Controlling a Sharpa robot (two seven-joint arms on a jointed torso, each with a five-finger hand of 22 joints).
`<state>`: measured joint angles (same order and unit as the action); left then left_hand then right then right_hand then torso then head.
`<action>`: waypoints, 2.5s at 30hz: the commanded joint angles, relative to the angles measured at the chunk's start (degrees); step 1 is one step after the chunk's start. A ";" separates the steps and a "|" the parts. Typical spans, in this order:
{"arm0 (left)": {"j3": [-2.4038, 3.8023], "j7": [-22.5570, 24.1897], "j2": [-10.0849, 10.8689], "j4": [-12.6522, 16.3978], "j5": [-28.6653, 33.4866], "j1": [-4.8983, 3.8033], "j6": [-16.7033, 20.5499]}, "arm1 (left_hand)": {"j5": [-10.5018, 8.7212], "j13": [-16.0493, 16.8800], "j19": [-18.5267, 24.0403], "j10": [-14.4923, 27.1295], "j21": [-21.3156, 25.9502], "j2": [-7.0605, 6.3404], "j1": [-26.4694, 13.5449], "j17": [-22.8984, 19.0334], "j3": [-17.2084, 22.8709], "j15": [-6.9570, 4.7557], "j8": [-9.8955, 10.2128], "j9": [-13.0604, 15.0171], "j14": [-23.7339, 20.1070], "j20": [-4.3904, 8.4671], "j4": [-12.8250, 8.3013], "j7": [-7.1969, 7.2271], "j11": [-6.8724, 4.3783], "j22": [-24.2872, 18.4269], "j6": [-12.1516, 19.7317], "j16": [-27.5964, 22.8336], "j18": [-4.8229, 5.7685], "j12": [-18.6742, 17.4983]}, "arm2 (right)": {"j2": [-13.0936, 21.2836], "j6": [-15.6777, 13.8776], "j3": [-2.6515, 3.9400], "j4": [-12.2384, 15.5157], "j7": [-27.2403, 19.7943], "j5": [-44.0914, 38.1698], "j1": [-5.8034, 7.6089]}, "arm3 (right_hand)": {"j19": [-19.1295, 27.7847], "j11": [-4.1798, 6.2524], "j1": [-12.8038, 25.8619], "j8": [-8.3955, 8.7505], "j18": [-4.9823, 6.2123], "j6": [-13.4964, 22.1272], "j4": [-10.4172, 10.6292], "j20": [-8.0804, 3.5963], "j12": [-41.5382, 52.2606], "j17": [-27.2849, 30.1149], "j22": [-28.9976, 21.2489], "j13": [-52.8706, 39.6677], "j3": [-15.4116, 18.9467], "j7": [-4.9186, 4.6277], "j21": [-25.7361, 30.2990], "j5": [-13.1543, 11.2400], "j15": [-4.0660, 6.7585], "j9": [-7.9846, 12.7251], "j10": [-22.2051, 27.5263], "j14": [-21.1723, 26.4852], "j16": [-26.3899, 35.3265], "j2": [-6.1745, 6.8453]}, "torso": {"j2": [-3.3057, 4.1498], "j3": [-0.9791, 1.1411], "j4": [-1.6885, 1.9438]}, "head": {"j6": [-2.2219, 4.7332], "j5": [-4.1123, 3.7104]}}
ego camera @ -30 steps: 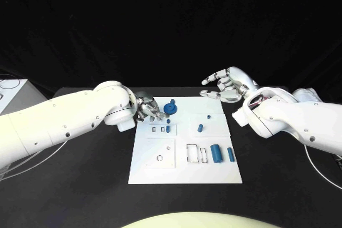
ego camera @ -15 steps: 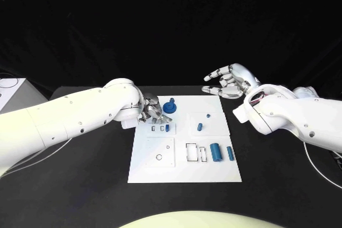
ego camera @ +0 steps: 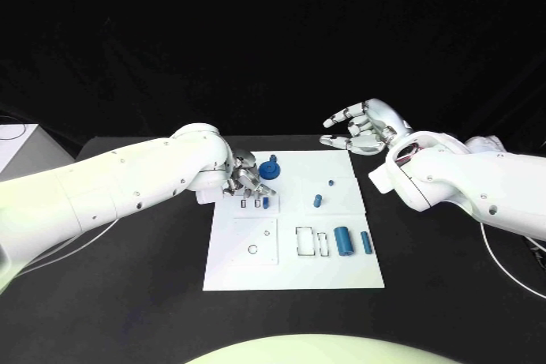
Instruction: Assemble the parts on the task board
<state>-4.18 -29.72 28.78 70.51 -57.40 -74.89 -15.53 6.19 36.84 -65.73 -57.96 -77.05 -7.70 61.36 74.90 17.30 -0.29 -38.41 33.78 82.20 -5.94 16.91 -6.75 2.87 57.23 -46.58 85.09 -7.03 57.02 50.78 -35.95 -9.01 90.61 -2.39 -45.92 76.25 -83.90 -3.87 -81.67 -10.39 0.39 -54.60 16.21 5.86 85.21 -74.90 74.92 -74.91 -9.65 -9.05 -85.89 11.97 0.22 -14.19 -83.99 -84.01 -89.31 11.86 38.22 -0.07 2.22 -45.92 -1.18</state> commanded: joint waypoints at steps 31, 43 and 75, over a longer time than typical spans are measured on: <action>-0.77 -0.08 -2.52 -3.63 2.04 0.46 -3.14 | 0.08 0.43 -0.69 0.22 -0.62 1.28 2.00 1.27 0.75 -0.12 -0.42 1.09 0.90 -0.04 -0.19 0.04 -0.12 0.65 0.73 0.77 0.40 0.90 | -0.63 0.84 0.03 -0.27 0.40 -0.26 0.04 | -3.39 -0.39 0.55 -0.43 1.00 0.53 0.26 0.25 -0.84 -12.40 11.92 -11.30 0.00 0.07 1.12 0.53 -0.34 -0.05 -1.63 -5.12 0.70 0.21 | -0.07 0.05 0.07 | -0.54 -0.32; -0.82 -0.03 -2.75 -3.77 2.52 0.56 -3.14 | 0.07 1.17 -0.77 -0.28 -0.89 1.86 3.75 2.01 1.81 -0.23 -0.68 1.78 1.26 -0.03 -0.24 0.24 -0.29 0.98 0.46 1.08 0.43 1.70 | -0.81 1.06 0.03 -0.34 0.49 -0.29 0.04 | -3.32 -0.39 0.58 -0.46 1.03 0.54 0.26 0.25 -0.89 -12.31 11.85 -11.26 0.00 0.08 1.25 0.55 -0.34 -0.05 -1.59 -5.10 0.75 0.17 | -0.09 0.08 0.07 | -0.57 -0.49; -0.83 0.78 -1.35 -2.99 5.31 0.58 0.62 | 3.63 1.98 -1.73 -3.64 -2.57 -2.60 10.07 6.54 32.60 -1.24 -3.12 10.06 3.60 0.93 -10.72 1.02 -1.34 3.09 0.65 2.48 0.73 2.98 | -0.92 1.52 0.02 -0.56 0.78 -0.53 0.05 | -3.26 -0.36 0.69 -0.58 1.07 0.55 0.25 0.23 -0.81 -12.17 11.76 -11.31 -0.02 0.10 1.40 0.63 -0.32 -0.07 -1.66 -5.05 0.84 0.04 | -0.15 0.08 0.18 | -0.75 -0.27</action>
<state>-5.03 -29.68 27.37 67.19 -53.24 -74.31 -16.74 9.68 38.79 -67.19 -61.45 -79.47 -10.47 71.82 74.92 39.17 -1.15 -41.41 38.48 83.86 -4.91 16.59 -5.67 1.60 60.29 -45.63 87.38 -7.06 59.85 49.87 -35.25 -9.00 90.04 -1.41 -46.01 76.29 -83.90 -3.87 -81.67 -10.62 0.39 -54.40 16.19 5.86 84.61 -74.90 74.92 -74.94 -9.66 -8.85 -84.74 12.43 0.22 -14.17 -83.99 -84.01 -88.86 11.85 38.09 0.01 2.38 -46.62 -1.54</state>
